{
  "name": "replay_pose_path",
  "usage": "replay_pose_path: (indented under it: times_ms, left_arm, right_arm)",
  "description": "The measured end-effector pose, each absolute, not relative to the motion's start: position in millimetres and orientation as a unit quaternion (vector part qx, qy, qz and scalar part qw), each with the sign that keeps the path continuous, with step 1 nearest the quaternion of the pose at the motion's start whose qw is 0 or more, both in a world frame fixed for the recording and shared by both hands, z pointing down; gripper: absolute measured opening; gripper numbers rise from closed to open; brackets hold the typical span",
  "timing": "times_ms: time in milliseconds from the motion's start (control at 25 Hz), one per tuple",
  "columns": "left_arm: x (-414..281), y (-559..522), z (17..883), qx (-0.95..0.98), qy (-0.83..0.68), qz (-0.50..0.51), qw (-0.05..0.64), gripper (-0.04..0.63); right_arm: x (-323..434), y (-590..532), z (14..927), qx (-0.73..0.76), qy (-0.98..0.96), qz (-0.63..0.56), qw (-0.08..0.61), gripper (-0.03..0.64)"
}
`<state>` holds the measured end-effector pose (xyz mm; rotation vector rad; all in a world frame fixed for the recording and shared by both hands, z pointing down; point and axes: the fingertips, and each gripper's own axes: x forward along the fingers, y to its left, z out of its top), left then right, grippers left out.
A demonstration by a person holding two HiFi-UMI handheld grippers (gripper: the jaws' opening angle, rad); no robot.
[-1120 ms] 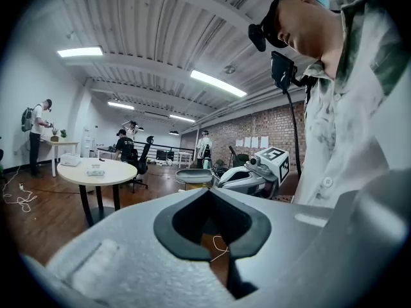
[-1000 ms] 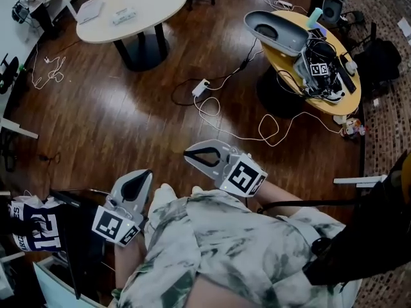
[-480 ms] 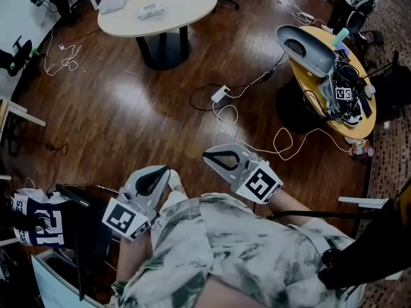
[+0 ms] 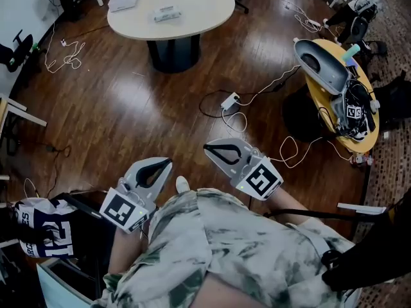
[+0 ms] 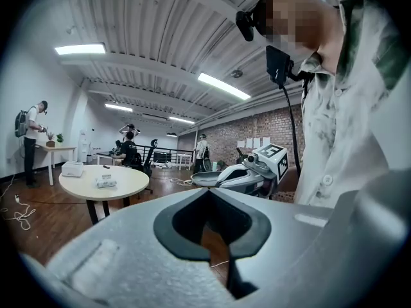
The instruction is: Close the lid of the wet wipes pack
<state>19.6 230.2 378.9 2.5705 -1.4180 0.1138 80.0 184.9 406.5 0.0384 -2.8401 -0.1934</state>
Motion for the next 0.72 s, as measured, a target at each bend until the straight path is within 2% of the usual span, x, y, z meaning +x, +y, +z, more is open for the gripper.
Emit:
replay_pose_path:
  times_ms: [320, 720]
  left_arm:
    - [-34.3, 211.7, 392.0, 0.881, -0.460, 0.043, 0.105, -0.002]
    - [-57.9, 180.6, 400.5, 0.887, -0.447, 0.037, 0.112, -0.002]
  right_arm:
    - [26.9, 161.8, 411.4, 0.032, -0.984, -0.071, 0.157, 0.006]
    - [1.5, 133.4, 413.7, 0.042, -0.982, -0.066, 0.170, 0.006]
